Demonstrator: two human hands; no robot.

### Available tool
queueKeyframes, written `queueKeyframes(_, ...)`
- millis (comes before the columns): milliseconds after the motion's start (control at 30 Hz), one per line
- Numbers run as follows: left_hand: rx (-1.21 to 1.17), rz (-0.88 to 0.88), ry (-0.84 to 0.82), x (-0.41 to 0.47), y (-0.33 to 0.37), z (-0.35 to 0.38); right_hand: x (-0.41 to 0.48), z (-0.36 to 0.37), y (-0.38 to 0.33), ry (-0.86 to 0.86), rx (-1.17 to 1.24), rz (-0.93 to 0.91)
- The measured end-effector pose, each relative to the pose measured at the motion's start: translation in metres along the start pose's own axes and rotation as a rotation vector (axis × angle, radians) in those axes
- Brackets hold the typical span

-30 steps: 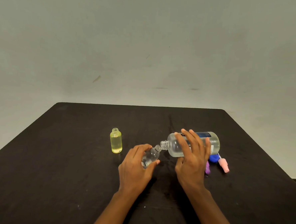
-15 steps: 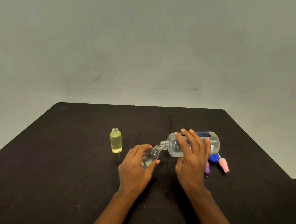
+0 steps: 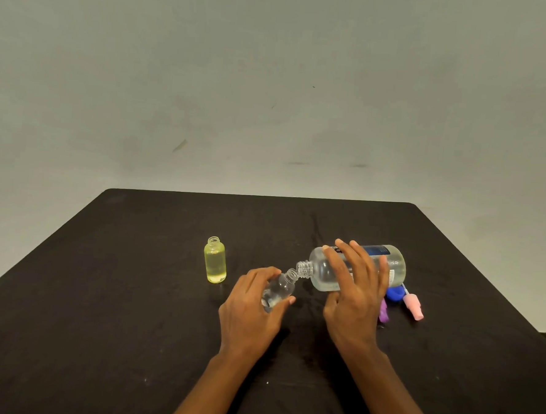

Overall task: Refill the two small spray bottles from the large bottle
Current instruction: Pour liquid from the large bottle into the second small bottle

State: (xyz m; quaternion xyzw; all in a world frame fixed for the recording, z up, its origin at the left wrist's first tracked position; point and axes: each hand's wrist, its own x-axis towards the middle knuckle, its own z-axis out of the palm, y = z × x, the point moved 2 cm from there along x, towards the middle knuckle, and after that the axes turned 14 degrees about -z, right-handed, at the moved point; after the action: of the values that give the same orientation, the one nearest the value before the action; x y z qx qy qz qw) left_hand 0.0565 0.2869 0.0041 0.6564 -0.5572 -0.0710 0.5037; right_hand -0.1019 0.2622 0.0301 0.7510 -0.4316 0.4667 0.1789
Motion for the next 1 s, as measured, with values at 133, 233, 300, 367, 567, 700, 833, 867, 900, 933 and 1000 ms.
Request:
queueKeyframes(133,0.002,0.001,0.000,-0.0002,-0.0013,0.0006,-0.0004,-0.0003,-0.0005,0.003,0.001,-0.001)
queueKeyframes(233,0.000,0.004,0.002,-0.0002,-0.0011,0.0006,-0.0007,-0.0001,0.0000,0.005,0.000,0.005)
queueKeyframes(300,-0.003,0.008,0.004,-0.0004,-0.0010,0.0006,-0.0010,0.0002,0.0003,0.003,-0.001,0.005)
queueKeyframes(367,-0.001,0.009,0.004,-0.0004,-0.0014,0.0006,-0.0005,0.0003,0.0003,0.005,0.001,0.005)
queueKeyframes(567,0.006,0.013,0.009,0.0006,-0.0008,0.0004,0.0007,-0.0004,0.0000,0.004,-0.004,0.003)
queueKeyframes(700,0.003,0.016,0.009,0.0004,-0.0008,0.0009,0.0006,-0.0005,0.0001,0.008,-0.010,-0.003)
queueKeyframes(833,0.001,0.019,0.017,0.0005,-0.0003,0.0010,0.0003,-0.0002,0.0009,0.010,-0.009,-0.004)
queueKeyframes(867,0.002,0.015,0.015,0.0005,-0.0001,0.0009,0.0003,-0.0004,0.0008,0.010,-0.010,-0.005)
queueKeyframes(900,0.002,0.012,0.014,0.0003,-0.0002,0.0009,0.0004,-0.0003,0.0006,0.007,-0.010,-0.004)
queueKeyframes(933,0.001,0.011,0.012,0.0004,-0.0004,0.0008,0.0005,-0.0005,0.0002,0.002,-0.009,-0.001)
queueKeyframes(1000,-0.001,0.010,0.007,0.0006,-0.0006,0.0010,0.0008,-0.0003,0.0000,-0.006,-0.009,-0.001)
